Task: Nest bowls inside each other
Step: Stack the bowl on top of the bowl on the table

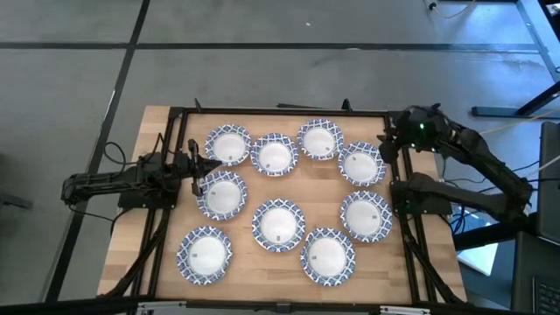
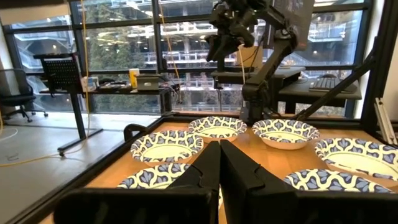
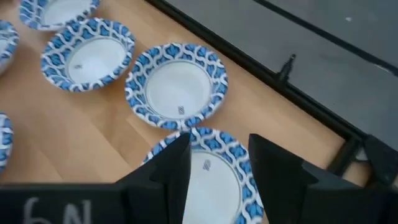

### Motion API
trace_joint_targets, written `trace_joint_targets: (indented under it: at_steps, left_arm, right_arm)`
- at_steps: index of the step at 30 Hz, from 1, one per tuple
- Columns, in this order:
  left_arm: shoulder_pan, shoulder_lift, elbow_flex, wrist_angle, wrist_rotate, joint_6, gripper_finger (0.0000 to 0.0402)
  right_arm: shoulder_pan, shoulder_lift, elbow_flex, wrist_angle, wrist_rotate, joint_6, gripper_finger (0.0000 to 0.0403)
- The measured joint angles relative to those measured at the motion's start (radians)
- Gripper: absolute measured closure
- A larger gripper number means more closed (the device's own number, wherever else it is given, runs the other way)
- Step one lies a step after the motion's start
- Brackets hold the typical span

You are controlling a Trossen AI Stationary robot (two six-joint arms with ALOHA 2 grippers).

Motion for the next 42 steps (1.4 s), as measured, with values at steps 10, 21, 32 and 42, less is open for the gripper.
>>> trace_joint_targets:
  at_steps: [10, 21, 32, 42]
  left_arm:
    - [0.000, 0.000, 0.000, 0.000, 0.003, -0.001, 0.0401]
    - [0.000, 0.000, 0.000, 0.000, 0.003, 0.002, 0.0401]
    - [0.000, 0.000, 0.000, 0.000, 0.003, 0.002, 0.0401]
    - [0.000, 0.000, 0.000, -0.001, 0.003, 0.002, 0.0401]
  right_arm:
    - [-0.278, 0.165, -0.001, 0.033, -0.300, -0.164, 0.0241]
    - [-0.266, 0.329, -0.002, 0.061, -0.443, -0.180, 0.0241]
    - [-0.189, 0.506, -0.002, 0.255, -0.390, -0.049, 0.0241]
    - [-0.143, 0.695, -0.002, 0.400, -0.216, -0.027, 0.0241]
